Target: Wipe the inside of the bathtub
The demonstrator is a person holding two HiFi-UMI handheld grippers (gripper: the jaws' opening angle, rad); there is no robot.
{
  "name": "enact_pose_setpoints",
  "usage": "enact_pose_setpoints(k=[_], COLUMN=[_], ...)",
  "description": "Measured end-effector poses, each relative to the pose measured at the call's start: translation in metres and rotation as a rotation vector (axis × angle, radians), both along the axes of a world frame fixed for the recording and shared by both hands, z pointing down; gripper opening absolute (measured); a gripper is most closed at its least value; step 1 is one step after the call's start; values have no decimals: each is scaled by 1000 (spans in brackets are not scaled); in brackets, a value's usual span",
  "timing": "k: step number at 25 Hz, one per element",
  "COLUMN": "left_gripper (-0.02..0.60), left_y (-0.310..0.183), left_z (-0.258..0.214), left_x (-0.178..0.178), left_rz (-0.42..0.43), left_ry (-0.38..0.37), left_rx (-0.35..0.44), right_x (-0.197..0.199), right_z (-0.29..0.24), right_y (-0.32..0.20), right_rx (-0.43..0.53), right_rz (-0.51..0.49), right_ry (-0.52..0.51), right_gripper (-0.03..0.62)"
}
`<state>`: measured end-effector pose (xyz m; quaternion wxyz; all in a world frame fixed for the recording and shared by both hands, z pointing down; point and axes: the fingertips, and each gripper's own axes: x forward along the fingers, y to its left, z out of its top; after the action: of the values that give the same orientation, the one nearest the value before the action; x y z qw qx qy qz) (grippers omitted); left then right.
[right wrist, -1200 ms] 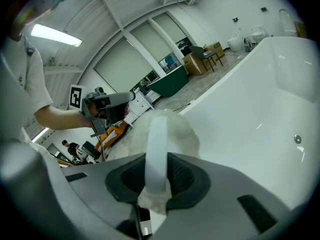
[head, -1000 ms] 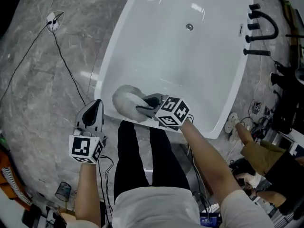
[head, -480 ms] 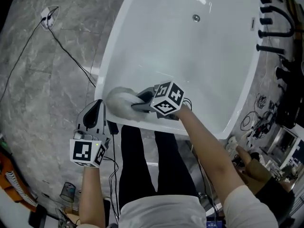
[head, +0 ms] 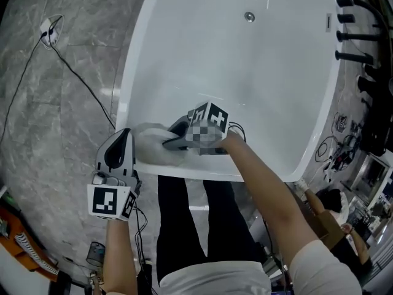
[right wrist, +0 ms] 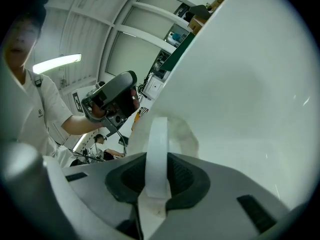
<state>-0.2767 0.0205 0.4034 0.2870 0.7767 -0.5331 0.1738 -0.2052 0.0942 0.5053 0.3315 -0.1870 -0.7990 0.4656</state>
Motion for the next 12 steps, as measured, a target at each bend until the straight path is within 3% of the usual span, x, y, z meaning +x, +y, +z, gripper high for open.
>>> enact_pose_setpoints(k=[6,12], left_gripper=[8,8], left_y=[-9,-20], left_z=[9,19], left_x=[15,40], left_rz=[44,139], left_ry=[10,-1], left_rx=[1,-3], right_x=[4,10], right_z=[17,41], right_y=[-8,-16], right_rx=[-52,-50], right_rz=[21,57], right_ry=[-5,9], right_gripper=[94,94])
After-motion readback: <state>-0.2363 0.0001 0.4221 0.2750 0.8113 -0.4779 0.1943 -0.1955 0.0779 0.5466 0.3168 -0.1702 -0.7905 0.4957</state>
